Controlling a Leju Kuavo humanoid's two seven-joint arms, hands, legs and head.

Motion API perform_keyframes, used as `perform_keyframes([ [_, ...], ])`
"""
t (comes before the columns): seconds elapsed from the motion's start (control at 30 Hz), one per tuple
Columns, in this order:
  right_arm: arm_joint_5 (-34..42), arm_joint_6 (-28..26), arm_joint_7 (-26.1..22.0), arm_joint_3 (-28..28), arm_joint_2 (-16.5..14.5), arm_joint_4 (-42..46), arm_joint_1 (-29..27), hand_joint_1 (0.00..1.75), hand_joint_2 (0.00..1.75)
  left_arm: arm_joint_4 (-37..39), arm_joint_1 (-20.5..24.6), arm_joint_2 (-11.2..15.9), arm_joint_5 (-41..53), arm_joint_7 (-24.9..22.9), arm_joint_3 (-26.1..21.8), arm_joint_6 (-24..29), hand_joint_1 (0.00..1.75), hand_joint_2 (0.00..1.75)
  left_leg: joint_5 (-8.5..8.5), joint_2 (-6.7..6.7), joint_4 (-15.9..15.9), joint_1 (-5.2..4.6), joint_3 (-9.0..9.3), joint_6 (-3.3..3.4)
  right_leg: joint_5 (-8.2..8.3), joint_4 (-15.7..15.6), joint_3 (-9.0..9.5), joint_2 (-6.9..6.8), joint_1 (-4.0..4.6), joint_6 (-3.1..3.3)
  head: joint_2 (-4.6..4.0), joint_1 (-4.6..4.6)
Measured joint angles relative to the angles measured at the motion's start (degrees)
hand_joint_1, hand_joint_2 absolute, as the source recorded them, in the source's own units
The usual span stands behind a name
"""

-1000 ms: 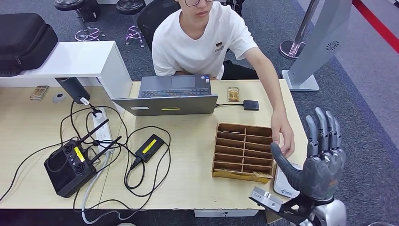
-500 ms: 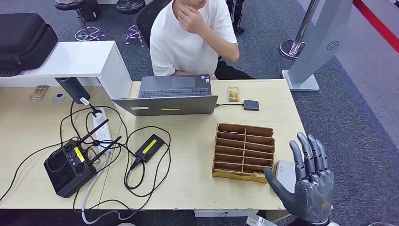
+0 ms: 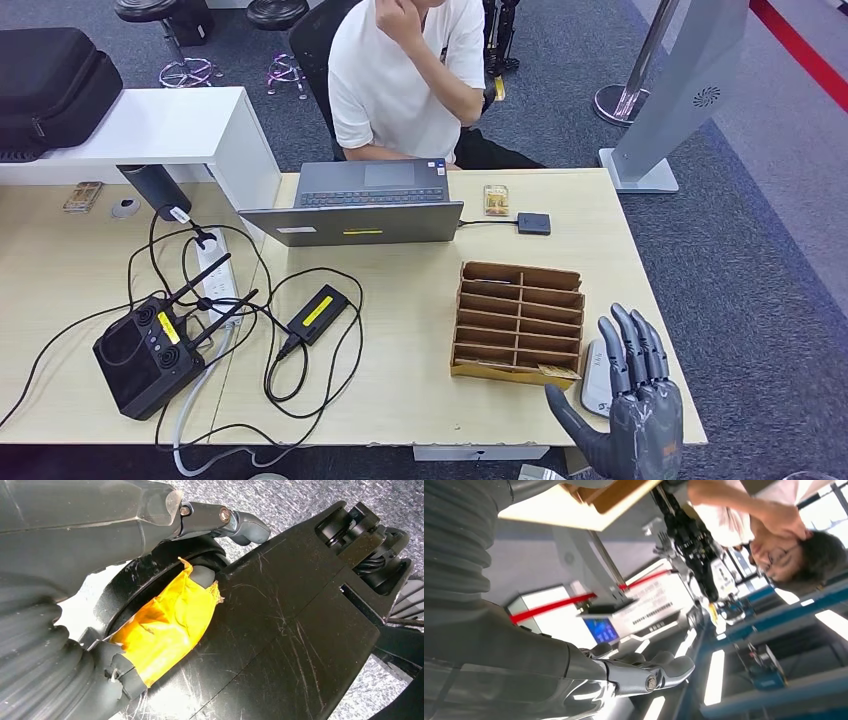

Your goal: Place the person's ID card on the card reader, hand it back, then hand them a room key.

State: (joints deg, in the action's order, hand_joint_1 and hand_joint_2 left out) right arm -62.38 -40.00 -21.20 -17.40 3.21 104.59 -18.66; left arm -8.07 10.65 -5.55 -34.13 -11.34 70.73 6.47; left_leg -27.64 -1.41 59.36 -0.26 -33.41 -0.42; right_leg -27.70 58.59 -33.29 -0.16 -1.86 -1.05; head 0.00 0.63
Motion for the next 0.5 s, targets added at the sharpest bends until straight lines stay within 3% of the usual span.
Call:
perform_keyframes([
  [0.5,0.72,0.00,2.06,-1.62,0.31,-8.85,0.77,0.00,1.75,0.00,0.09,0.02,-0.03,-0.08,0.93,-0.08,0.00,1.75,0.00,0.00,0.00,0.00,-0.01,0.00,0.00,0.00,0.00,0.00,0.00,0.00,0.00,0.01],
])
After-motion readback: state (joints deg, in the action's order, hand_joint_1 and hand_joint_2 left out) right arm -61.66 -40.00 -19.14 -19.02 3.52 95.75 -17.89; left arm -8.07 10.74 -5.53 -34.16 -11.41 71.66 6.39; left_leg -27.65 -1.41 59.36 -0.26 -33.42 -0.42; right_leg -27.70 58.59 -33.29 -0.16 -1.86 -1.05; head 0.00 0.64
